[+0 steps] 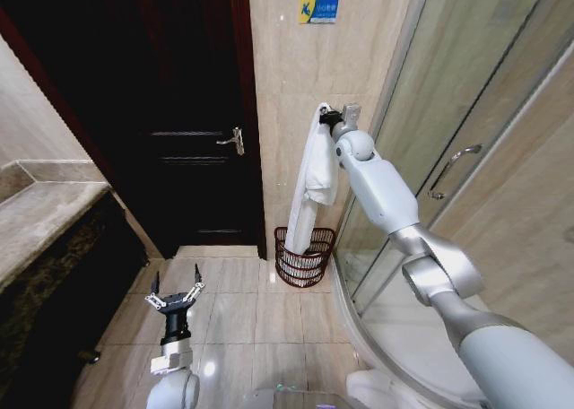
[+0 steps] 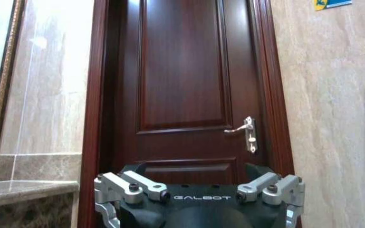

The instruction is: Discard the used towel into the hamper.

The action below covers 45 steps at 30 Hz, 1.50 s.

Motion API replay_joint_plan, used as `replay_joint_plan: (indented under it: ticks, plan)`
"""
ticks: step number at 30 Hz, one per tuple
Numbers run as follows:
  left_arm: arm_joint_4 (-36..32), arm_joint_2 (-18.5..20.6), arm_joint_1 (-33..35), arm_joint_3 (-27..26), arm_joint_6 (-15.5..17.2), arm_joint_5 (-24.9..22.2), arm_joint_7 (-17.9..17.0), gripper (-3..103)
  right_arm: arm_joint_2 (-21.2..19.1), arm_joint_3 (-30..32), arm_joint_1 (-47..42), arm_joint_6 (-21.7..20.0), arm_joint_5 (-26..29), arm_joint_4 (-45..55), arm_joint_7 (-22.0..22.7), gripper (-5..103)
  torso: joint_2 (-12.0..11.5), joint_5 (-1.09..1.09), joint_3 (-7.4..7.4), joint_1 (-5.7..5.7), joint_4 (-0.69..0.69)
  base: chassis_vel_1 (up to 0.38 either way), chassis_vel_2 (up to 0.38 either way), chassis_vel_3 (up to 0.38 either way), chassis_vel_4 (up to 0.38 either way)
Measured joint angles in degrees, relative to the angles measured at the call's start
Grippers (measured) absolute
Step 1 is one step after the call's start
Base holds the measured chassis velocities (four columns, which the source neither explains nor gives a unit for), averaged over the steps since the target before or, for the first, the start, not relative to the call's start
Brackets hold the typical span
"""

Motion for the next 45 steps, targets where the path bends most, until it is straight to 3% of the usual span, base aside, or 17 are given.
replay_joint_plan:
  ticks: [26, 40, 45]
  plan:
    - [0.42, 0.00, 0.65, -0.15, -0.89, 0.14, 0.20, 100, -1.16, 1.14, -1.50, -0.37, -1.06, 0.64, 2.56, 2, -7.35, 0.01, -4.05, -3.32, 0.00, 0.027, 0.067, -0.035, -0.075]
    - [0.51, 0.00, 0.68, 0.00, -1.22, 0.99, 0.26, 100, -1.48, 1.17, -3.38, -2.16, -1.52, 3.61, 5.50, 2, -11.17, 0.00, -6.18, -5.00, 0.00, -0.018, 0.034, 0.018, -0.040]
    - [0.52, 0.00, 0.75, -0.04, -1.27, 1.17, 0.28, 100, -3.43, 0.94, -6.56, -3.82, -1.60, 9.72, 8.92, 2, -12.91, 0.00, -7.10, -5.79, 0.00, -0.027, 0.058, 0.009, -0.081]
